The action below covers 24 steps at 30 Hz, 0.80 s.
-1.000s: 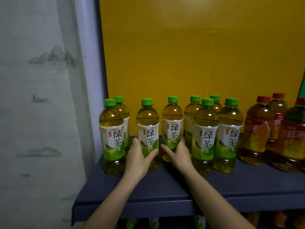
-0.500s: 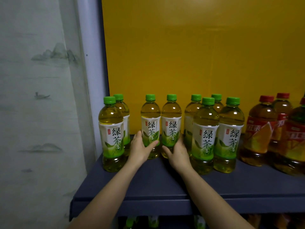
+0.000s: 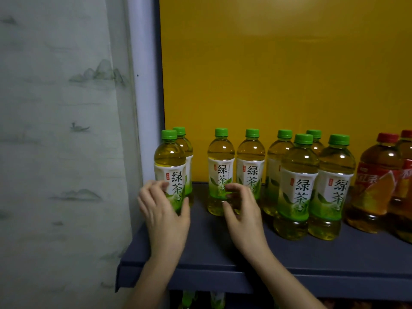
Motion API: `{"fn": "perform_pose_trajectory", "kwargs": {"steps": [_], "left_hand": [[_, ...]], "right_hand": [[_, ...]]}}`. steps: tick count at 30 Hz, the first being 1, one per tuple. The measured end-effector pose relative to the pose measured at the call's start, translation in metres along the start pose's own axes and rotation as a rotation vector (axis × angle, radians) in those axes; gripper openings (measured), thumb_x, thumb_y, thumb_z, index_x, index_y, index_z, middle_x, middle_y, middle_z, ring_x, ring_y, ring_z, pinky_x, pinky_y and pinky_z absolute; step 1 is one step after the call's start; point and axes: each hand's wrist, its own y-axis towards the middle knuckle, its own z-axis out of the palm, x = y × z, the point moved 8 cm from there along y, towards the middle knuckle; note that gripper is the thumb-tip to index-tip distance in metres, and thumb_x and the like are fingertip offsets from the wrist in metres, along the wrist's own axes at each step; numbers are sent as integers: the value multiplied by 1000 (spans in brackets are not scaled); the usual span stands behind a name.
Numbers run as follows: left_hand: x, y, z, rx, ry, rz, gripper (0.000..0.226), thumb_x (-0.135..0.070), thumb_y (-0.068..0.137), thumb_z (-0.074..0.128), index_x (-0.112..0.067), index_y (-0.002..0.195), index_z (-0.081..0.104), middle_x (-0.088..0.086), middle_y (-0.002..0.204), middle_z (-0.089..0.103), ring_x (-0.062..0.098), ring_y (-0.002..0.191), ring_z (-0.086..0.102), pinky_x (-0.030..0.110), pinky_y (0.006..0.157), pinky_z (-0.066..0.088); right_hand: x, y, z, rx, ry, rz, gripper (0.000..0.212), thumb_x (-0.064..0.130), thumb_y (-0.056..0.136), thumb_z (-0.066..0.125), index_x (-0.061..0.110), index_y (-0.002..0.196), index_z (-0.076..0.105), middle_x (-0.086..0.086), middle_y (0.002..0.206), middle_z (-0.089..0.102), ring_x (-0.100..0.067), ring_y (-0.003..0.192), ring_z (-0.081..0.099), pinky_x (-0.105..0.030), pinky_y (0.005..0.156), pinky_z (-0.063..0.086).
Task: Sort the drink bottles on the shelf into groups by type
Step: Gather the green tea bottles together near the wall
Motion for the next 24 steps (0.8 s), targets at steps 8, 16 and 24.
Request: {"fn": "perform_pose_trajectory", "kwargs": {"steps": [8, 16, 24], "left_hand": [[58, 24, 31, 355, -321, -311, 63, -7, 69, 77, -11, 115, 34, 11, 118, 54, 27, 109, 55, 33, 85, 46], [72, 25, 18, 409, -565, -352, 62, 5, 71, 72, -17, 115, 36, -3, 109, 55, 2, 98, 58, 22, 87, 49], [75, 18, 16, 431, -547, -337, 64, -1, 73, 73, -19, 122, 37, -2, 116, 56, 13, 111, 55, 36, 98, 45]], "right_hand": [[-13, 24, 85, 333, -15, 126, 58, 11, 91, 53, 6, 141, 26, -9, 143, 35, -16, 132, 35, -18, 107, 26], [-24, 44, 127, 368, 53, 289, 93, 20, 82, 67, 5, 146, 1, -11, 153, 19, -24, 142, 18, -33, 115, 19], [-30, 44, 134, 390, 47, 295, 76, 22, 77, 72, 8, 132, 22, -9, 136, 46, -25, 125, 46, -36, 100, 41]]}}
